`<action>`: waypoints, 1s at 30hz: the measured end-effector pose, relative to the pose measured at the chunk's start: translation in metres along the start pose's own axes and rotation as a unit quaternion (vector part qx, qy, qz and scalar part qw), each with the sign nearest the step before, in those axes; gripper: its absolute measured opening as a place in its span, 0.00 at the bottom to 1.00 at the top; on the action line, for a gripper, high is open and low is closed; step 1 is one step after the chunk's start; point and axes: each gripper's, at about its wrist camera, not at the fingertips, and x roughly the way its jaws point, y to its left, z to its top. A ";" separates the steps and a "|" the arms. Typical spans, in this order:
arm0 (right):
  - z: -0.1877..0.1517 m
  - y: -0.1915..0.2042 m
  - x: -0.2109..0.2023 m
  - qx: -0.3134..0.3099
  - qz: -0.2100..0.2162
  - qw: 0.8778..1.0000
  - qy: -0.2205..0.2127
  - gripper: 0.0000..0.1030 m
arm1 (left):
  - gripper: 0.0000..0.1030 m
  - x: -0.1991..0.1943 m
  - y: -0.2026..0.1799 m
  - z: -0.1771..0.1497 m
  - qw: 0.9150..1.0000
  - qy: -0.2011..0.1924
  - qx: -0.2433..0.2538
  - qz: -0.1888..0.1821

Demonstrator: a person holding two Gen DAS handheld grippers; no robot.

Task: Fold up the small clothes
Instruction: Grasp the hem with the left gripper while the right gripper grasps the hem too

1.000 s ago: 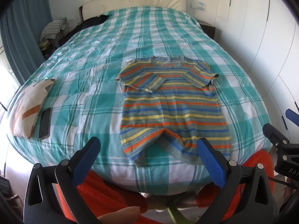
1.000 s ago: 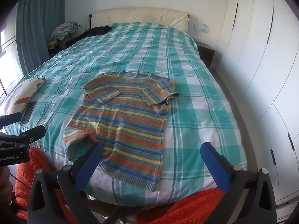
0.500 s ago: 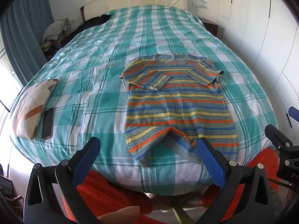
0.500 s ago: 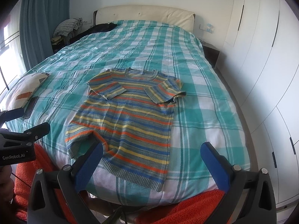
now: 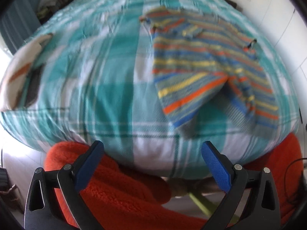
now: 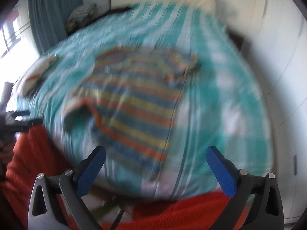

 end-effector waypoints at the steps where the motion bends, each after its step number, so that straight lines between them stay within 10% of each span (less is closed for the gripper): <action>1: -0.007 -0.007 0.018 0.009 0.025 0.999 0.033 0.99 | 0.98 0.011 0.003 -0.001 1.000 0.004 0.002 -0.007; 6: -0.030 -0.032 0.088 0.100 0.148 0.979 0.099 0.88 | 0.93 0.048 0.002 0.016 0.997 -0.004 0.016 -0.077; 8: -0.032 -0.034 0.108 0.123 0.168 0.972 0.104 0.76 | 0.70 0.062 -0.008 0.022 0.995 0.001 0.030 -0.094; 9: -0.034 -0.033 0.117 0.127 0.175 0.970 0.108 0.70 | 0.44 0.066 -0.009 0.023 0.994 0.006 0.031 -0.104; 10: -0.035 -0.031 0.125 0.130 0.184 0.968 0.112 0.47 | 0.06 0.074 -0.010 0.024 0.991 0.019 0.028 -0.130; 11: -0.034 -0.032 0.128 0.132 0.189 0.966 0.114 0.10 | 0.05 0.074 -0.010 0.025 0.988 0.025 0.026 -0.148; 12: -0.034 -0.032 0.127 0.134 0.190 0.966 0.114 0.07 | 0.04 0.072 -0.008 0.025 0.987 0.026 0.023 -0.154; 16: -0.031 -0.045 0.084 0.130 0.178 0.970 0.099 0.06 | 0.04 0.031 0.020 0.024 0.979 0.021 0.025 -0.200; 23: -0.024 -0.059 0.072 0.112 0.147 0.979 0.090 0.09 | 0.09 0.053 0.030 0.027 0.984 0.040 0.074 -0.154; 28: -0.039 -0.069 0.108 0.149 0.153 0.970 0.112 0.43 | 0.78 0.064 0.041 0.020 0.986 0.016 0.035 -0.163; 30: -0.042 -0.078 0.102 0.174 0.179 0.964 0.093 0.46 | 0.81 0.061 0.050 0.021 0.982 -0.003 0.009 -0.190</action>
